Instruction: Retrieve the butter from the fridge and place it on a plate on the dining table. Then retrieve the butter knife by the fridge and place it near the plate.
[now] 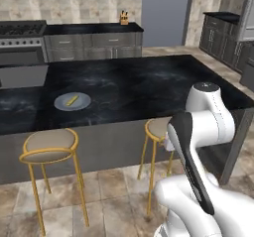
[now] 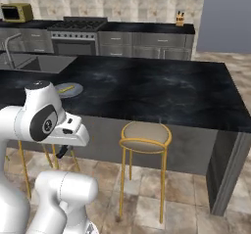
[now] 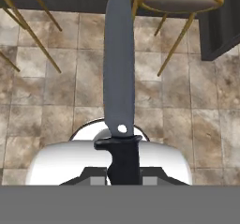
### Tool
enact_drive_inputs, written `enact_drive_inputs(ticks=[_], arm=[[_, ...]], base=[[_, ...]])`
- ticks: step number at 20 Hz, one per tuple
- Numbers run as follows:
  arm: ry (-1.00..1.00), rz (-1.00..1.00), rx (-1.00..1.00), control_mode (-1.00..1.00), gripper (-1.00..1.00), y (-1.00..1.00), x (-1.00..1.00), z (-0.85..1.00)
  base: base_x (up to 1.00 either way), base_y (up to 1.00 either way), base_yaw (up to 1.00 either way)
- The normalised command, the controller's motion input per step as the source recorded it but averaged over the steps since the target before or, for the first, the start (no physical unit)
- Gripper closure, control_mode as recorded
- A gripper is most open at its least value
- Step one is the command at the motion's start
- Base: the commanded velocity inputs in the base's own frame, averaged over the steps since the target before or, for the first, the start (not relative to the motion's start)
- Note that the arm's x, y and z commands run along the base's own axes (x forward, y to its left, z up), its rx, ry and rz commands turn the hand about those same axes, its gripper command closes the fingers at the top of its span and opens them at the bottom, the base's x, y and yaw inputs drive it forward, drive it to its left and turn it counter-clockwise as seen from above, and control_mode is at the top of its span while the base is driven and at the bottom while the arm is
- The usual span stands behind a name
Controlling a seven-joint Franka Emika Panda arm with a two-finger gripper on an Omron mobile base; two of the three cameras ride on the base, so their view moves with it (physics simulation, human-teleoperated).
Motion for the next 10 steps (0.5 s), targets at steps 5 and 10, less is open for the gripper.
enact_drive_inputs(ticks=[5,10], arm=[[0.0,0.0,0.0,1.0,1.0,0.0,0.0,0.0],[0.0,0.0,0.0,1.0,1.0,0.0,0.0,0.0]], base=[[0.74,0.53,0.05],[0.84,0.0,-0.01]])
